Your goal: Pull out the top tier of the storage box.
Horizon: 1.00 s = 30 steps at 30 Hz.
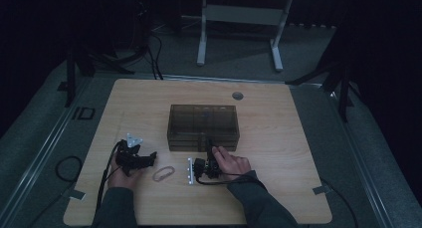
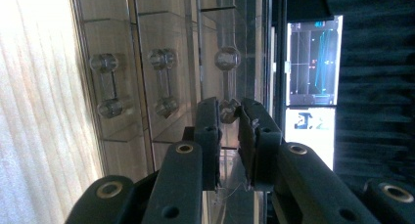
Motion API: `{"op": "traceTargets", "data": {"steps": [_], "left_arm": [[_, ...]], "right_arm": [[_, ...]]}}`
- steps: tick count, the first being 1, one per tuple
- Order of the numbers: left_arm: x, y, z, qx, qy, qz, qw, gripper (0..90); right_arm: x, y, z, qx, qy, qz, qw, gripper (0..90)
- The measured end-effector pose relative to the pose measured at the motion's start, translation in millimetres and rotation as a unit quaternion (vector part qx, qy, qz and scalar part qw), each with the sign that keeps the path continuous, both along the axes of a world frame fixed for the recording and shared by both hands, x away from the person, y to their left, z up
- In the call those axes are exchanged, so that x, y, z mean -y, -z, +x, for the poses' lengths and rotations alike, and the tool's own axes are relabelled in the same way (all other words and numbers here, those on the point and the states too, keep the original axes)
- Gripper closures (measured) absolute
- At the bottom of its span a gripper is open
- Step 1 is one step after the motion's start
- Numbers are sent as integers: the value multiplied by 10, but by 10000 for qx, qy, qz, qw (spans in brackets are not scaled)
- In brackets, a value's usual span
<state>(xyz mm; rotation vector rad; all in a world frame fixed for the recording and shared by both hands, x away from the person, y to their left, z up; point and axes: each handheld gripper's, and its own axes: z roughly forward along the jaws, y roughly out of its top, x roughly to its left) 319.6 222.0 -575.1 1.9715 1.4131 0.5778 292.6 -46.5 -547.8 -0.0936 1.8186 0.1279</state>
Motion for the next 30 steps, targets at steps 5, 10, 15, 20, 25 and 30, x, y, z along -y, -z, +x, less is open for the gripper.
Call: {"op": "traceTargets", "data": {"steps": [5,10,15,20,25,30], "left_arm": [[0,0,0,0,1,1,10000,146],[0,0,0,-1,-1,1,10000,146],[0,0,0,-1,-1,1,10000,146],[0,0,0,-1,-1,1,10000,146],[0,0,0,-1,1,2,10000,146],[0,0,0,-2,1,1,10000,146]], "right_arm": [[-4,34,-5,152,-28,-127,9998,788],[-6,62,-14,259,-28,-205,9994,790],[1,66,-15,307,-61,-246,9992,797],[5,48,-21,283,-46,-229,9993,802],[13,66,-46,308,-62,-194,9993,803],[14,50,-59,273,-76,-191,9994,803]]}}
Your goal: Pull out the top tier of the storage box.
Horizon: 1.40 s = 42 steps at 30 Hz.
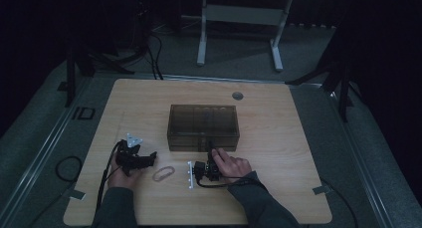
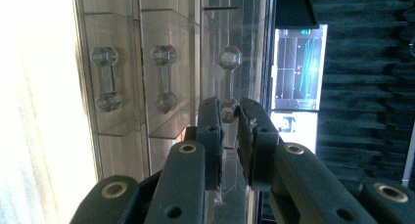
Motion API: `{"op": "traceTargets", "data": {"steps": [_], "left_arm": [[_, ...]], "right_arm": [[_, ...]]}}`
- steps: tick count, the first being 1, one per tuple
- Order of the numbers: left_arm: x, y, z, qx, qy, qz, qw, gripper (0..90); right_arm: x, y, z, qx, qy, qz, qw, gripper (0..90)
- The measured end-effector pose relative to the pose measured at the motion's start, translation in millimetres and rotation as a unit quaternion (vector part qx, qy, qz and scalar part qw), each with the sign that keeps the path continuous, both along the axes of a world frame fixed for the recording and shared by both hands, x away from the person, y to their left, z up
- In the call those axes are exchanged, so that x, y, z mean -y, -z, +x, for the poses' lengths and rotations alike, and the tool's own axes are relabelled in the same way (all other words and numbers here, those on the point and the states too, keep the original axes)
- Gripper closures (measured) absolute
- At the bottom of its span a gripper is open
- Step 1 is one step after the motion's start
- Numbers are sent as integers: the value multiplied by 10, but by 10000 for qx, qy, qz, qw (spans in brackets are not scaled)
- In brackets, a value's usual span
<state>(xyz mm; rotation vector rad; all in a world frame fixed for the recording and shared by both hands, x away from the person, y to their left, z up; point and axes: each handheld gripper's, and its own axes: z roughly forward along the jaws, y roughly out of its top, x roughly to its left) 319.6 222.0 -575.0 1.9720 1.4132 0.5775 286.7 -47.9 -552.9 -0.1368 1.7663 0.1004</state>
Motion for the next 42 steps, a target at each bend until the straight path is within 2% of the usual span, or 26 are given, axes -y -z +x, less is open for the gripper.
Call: {"op": "traceTargets", "data": {"steps": [24,33,35,37,38,41,42], "left_arm": [[0,0,0,-2,-1,2,10000,146],[0,-1,0,-4,1,3,10000,146],[0,0,0,1,-1,-2,10000,146],[0,0,0,2,0,0,10000,146],[0,0,0,1,0,-1,10000,146],[0,0,0,1,-1,-1,10000,146],[7,0,7,1,-64,-3,10000,146]], "right_arm": [[23,-34,-120,-165,-51,-20,9998,800],[42,-61,-153,-287,-75,57,9995,796],[64,-100,-172,-446,-98,154,9988,780],[74,-119,-177,-488,-124,177,9986,764],[94,-158,-191,-623,-136,277,9976,731],[116,-187,-199,-702,-110,389,9967,715],[139,-209,-202,-812,-100,466,9956,698]]}}
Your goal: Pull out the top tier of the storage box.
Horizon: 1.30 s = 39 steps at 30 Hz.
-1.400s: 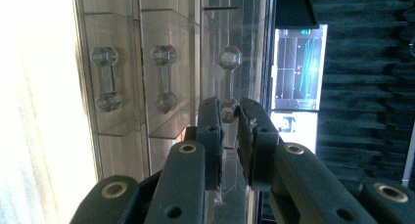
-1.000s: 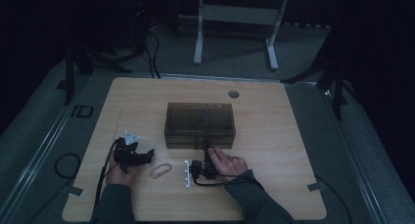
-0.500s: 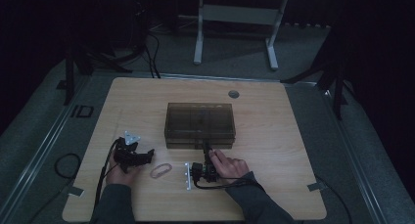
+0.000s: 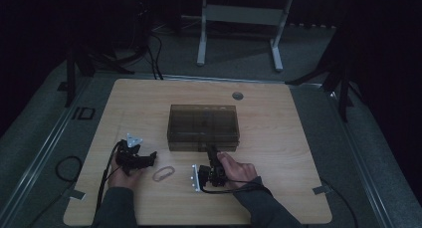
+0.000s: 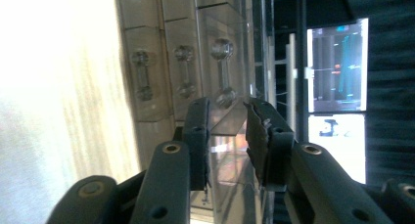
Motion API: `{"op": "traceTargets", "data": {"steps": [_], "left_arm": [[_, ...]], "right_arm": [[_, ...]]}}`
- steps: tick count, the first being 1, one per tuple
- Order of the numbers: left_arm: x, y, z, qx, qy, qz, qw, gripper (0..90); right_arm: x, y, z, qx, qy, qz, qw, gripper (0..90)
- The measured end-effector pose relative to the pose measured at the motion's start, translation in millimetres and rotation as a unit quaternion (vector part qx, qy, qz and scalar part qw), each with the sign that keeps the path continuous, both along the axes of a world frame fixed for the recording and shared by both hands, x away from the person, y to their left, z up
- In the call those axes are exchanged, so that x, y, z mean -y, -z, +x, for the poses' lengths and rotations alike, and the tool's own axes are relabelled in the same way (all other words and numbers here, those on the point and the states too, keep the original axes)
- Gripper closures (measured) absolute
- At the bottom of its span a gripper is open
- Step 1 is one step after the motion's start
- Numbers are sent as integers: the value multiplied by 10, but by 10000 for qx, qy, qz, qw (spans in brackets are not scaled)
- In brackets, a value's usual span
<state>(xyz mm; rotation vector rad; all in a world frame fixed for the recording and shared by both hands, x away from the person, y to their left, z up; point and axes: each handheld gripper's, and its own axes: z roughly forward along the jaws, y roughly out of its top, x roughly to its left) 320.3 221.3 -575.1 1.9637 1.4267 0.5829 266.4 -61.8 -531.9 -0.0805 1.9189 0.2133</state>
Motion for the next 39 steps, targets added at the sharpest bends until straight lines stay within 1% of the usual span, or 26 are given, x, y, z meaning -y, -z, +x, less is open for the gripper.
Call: {"op": "traceTargets", "data": {"steps": [1,2,3,4,5,6,7,8,13,14,15,17,19,21,26,27,28,29,30,31,32,33,34,37,38,39], "left_arm": [[0,0,0,0,0,0,10000,146],[1,0,4,-3,-18,6,10000,146],[1,0,4,-3,-18,6,10000,145],[2,0,4,-3,-19,4,10000,145],[2,0,4,-3,-19,4,10000,145],[2,-1,4,-10,-19,9,10000,145],[2,-1,4,-10,-19,9,10000,145],[2,-1,4,-10,-19,9,10000,145],[4,-1,16,-17,-15,9,10000,139],[8,-1,31,-18,-5,13,10000,138],[8,-2,33,-20,-6,15,10000,138],[8,-2,33,-19,-14,14,10000,139],[5,-1,37,-12,-93,16,10000,141],[3,-1,38,-18,-141,15,9999,141],[4,0,47,-46,-232,28,9997,121],[4,0,47,-46,-232,28,9997,112],[5,1,52,-63,-277,22,9996,102],[5,1,52,-63,-277,22,9996,98],[6,2,54,-69,-288,21,9996,95],[6,2,54,-69,-288,21,9996,95],[6,2,54,-67,-289,20,9996,95],[6,2,54,-67,-289,20,9996,95],[6,2,54,-68,-289,20,9996,95],[6,2,54,-67,-290,19,9996,96],[6,2,54,-69,-288,20,9996,96],[6,2,54,-69,-288,20,9996,95]], "right_arm": [[0,0,0,0,0,0,10000,698],[23,-18,-1,-108,9,50,9999,688],[23,-18,-1,-108,9,50,9999,688],[53,-35,-5,-221,62,146,9996,680],[53,-35,-5,-221,62,146,9996,680],[99,-56,-12,-346,96,295,9989,675],[99,-56,-12,-346,96,295,9989,675],[134,-65,-13,-434,136,377,9983,671],[188,-78,-7,-554,201,481,9971,666],[246,-103,1,-667,254,597,9957,661],[264,-110,1,-723,289,659,9948,660],[283,-117,3,-750,313,714,9941,660],[317,-123,13,-814,367,801,9928,657],[333,-124,20,-841,400,826,9922,656],[442,-154,58,-1041,559,1107,9868,644],[442,-154,58,-1041,559,1107,9868,644],[482,-173,70,-1086,626,1205,9848,642],[482,-173,70,-1086,626,1205,9848,642],[512,-191,82,-1147,668,1285,9828,638],[512,-191,82,-1147,668,1285,9828,638],[542,-206,89,-1173,718,1364,9811,637],[542,-206,89,-1173,718,1364,9811,637],[571,-221,91,-1216,747,1455,9790,635],[601,-236,94,-1241,762,1499,9779,634],[634,-253,98,-1285,788,1591,9757,633],[634,-253,98,-1285,788,1591,9757,633]]}}
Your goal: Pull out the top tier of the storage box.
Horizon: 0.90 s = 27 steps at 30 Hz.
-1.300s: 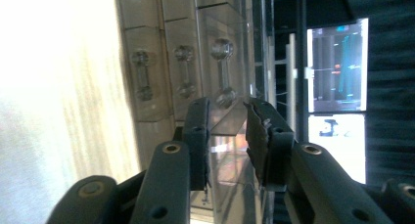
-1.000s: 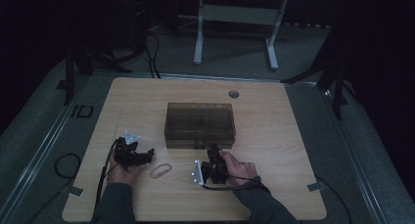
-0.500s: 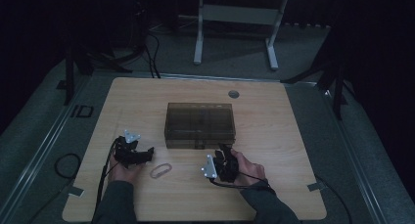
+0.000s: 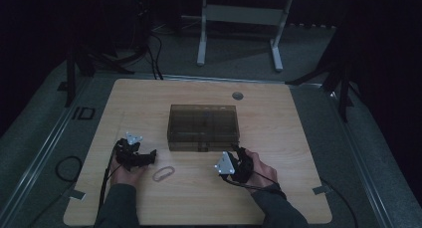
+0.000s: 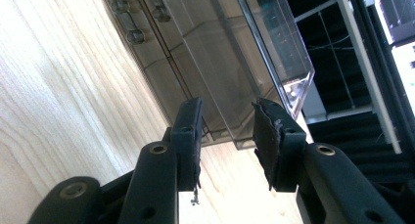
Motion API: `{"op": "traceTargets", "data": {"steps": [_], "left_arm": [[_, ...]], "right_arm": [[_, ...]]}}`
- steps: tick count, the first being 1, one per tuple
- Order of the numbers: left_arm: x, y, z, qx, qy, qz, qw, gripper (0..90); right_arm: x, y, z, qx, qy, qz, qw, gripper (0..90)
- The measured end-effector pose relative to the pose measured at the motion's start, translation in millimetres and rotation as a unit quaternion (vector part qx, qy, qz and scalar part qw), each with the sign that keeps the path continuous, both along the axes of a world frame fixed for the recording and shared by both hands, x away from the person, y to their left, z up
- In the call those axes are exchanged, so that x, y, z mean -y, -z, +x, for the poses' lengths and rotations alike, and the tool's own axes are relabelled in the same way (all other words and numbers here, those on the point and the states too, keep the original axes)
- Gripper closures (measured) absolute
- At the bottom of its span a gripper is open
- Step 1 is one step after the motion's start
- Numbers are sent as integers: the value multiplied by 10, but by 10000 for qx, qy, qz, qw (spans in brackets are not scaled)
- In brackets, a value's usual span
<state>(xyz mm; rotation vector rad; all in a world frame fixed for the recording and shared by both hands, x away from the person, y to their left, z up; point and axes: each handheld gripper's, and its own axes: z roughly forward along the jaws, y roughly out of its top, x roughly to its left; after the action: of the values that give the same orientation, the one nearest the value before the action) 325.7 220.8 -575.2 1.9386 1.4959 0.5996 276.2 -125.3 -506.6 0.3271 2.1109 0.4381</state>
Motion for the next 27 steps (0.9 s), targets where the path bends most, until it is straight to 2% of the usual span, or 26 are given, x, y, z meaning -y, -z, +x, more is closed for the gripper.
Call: {"op": "traceTargets", "data": {"steps": [1,10,17,24,27], "left_arm": [[0,0,0,0,1,1,10000,95],[0,0,2,2,16,-2,10000,97],[2,-1,4,0,6,-2,10000,98],[2,-1,5,-3,5,4,10000,99],[2,-1,5,-3,6,3,10000,99]], "right_arm": [[34,-14,1,-40,56,96,9999,631],[168,-48,37,-245,204,374,9988,621],[230,-81,52,-359,278,520,9976,613],[311,-95,91,-500,361,673,9958,609],[340,-104,108,-581,401,818,9941,606]]}}
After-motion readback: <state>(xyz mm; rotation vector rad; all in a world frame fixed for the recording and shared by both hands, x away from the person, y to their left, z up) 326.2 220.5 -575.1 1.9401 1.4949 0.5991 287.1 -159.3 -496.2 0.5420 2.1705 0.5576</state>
